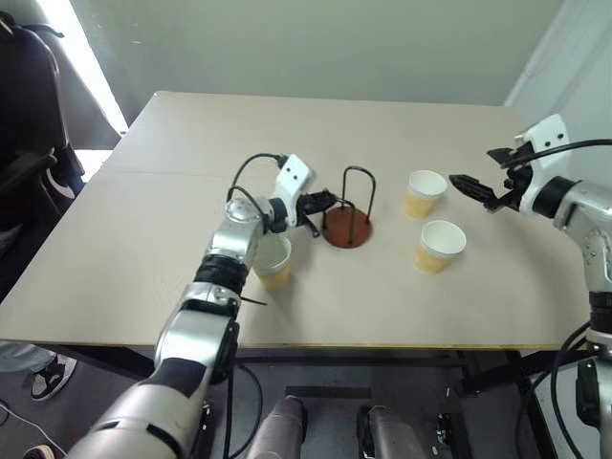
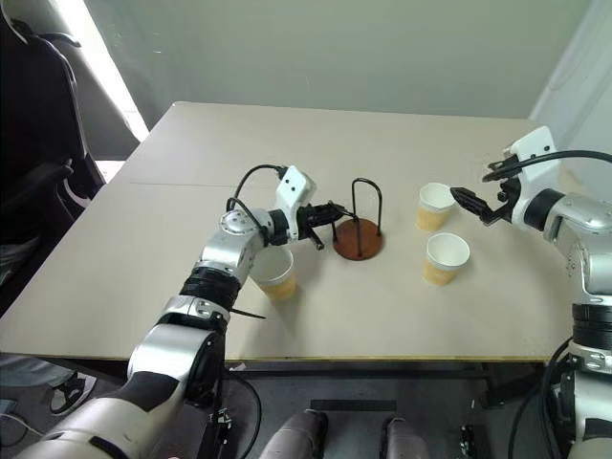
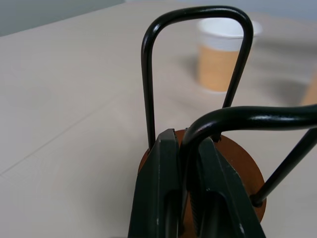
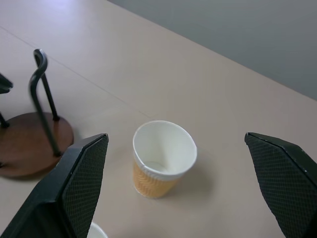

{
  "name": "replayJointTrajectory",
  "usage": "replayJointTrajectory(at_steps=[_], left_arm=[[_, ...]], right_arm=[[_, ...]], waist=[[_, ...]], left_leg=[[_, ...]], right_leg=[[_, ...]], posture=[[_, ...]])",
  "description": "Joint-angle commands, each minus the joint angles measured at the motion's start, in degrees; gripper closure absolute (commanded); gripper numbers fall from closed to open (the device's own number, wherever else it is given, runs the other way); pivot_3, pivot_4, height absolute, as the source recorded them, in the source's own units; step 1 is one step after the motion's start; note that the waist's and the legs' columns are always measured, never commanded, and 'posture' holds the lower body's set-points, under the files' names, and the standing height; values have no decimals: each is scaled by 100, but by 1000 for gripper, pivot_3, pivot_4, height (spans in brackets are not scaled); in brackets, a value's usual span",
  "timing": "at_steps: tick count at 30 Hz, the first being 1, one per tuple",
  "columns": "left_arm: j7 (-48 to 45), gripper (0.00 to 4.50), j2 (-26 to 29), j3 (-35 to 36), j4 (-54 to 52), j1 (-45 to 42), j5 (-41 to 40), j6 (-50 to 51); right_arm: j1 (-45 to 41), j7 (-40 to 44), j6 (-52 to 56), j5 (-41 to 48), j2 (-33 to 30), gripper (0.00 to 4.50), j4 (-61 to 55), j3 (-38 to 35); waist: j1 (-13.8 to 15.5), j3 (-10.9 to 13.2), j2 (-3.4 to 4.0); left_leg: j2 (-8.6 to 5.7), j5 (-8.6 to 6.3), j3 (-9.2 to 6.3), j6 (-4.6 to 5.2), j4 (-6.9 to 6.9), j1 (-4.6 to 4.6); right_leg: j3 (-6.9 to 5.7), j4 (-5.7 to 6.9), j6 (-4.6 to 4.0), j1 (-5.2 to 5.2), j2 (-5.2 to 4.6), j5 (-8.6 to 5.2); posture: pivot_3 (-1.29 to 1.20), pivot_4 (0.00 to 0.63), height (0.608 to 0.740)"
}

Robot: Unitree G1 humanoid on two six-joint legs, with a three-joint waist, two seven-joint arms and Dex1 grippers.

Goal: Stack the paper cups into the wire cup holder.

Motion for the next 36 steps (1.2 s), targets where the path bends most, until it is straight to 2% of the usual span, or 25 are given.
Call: replayJointTrajectory(at_steps=[1,14,24,28,36], left_arm=[[-231,4475,-4,-108,-713,74,-148,289],[-957,4475,366,-320,-2099,710,-550,1350],[-821,4475,414,-378,-2108,715,-521,1270],[-1031,4475,435,-464,-2215,732,-594,1248],[-1330,4475,579,-627,-2204,633,-515,1115]], right_arm=[[27,75,-70,78,-218,0,-191,-280],[140,227,-53,149,-396,0,-292,-291],[130,323,-42,155,-409,0,-310,-257],[119,341,-29,168,-417,0,-318,-257],[223,916,117,475,-700,0,-548,-285]], waist=[[-1,0,0],[6,0,0],[8,0,0],[8,0,0],[10,0,0]], left_leg=[[0,0,0,0,0,0],[1,6,2,5,3,0],[1,11,2,5,5,-1],[1,11,2,5,5,-1],[0,10,2,5,4,-4]], right_leg=[[0,0,0,0,0,0],[4,0,9,0,-1,11],[5,0,11,0,-3,15],[5,0,11,0,-3,15],[4,-3,9,-1,-3,14]], posture=[[0,150,740],[0,150,740],[0,150,740],[0,150,740],[0,150,740]])
